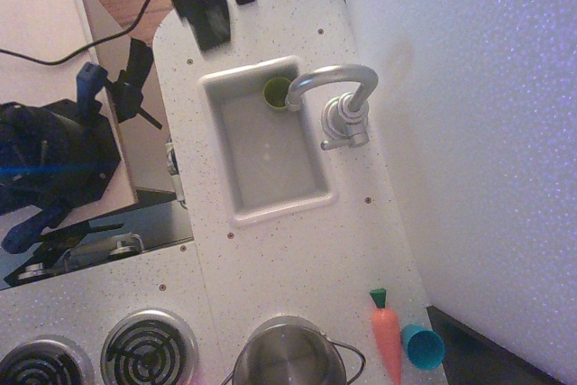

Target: Turn faucet right

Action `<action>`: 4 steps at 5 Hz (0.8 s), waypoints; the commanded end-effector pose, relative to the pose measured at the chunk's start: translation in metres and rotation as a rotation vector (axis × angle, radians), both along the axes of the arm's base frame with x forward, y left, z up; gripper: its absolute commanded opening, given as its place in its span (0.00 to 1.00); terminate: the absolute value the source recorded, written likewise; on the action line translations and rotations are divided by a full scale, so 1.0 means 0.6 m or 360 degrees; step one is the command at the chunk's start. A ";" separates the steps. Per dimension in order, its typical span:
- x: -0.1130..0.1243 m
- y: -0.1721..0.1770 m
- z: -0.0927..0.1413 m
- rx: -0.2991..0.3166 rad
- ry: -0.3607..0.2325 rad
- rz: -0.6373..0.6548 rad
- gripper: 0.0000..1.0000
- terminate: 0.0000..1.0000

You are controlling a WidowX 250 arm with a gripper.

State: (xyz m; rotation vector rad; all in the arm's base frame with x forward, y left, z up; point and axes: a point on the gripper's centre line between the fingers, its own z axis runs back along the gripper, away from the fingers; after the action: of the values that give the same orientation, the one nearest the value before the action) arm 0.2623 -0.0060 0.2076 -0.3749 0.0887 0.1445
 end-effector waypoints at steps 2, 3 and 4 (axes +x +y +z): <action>-0.006 -0.015 -0.007 0.0196 0.0109 0.0001 1.00 0.00; -0.012 -0.016 -0.026 0.0435 0.0224 0.0101 1.00 0.00; -0.007 -0.020 -0.056 0.0410 0.0421 0.0029 1.00 0.00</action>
State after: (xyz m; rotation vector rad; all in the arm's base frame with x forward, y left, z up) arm 0.2526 -0.0184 0.1591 -0.0834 0.4045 0.2254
